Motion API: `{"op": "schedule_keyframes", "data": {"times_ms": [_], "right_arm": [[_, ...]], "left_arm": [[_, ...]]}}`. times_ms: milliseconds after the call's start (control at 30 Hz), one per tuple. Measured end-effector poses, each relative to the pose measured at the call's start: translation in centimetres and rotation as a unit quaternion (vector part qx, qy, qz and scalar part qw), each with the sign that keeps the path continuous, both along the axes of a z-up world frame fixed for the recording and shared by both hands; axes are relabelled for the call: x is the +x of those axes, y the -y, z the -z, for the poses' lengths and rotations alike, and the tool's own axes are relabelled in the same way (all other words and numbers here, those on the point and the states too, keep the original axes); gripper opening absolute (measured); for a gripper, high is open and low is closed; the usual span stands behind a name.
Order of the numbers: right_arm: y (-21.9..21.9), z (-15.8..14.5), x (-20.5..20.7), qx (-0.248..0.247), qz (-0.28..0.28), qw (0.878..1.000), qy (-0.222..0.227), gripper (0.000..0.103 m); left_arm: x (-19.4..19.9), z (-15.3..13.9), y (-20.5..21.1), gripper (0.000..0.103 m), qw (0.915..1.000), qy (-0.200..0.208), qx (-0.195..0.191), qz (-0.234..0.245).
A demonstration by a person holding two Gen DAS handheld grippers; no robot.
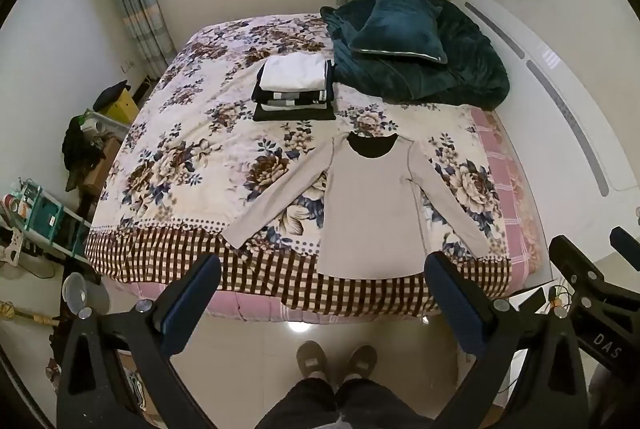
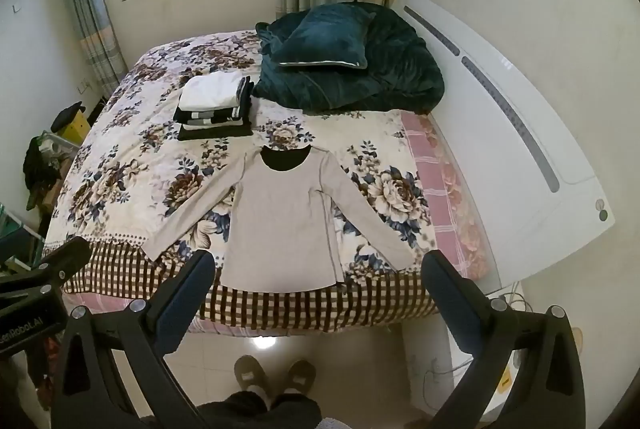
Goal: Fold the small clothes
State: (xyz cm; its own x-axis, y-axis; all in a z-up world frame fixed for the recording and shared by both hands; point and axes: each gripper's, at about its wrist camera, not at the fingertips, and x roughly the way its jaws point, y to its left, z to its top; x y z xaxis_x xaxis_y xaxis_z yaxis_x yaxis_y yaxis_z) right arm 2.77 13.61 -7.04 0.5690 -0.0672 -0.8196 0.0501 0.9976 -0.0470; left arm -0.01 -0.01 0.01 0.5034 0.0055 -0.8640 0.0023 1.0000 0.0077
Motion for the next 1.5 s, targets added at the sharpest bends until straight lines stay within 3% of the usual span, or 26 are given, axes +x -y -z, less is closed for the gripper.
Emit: {"op": "schedule_keyframes", "data": {"times_ms": [1500], "right_arm": [[-0.01,-0.54,-0.07,-0.005,-0.001,1.0,0.002,0.103]], "left_arm": [[-0.02,0.07,-0.32,0.103,1.0,0.002,-0.001,0.0]]}}
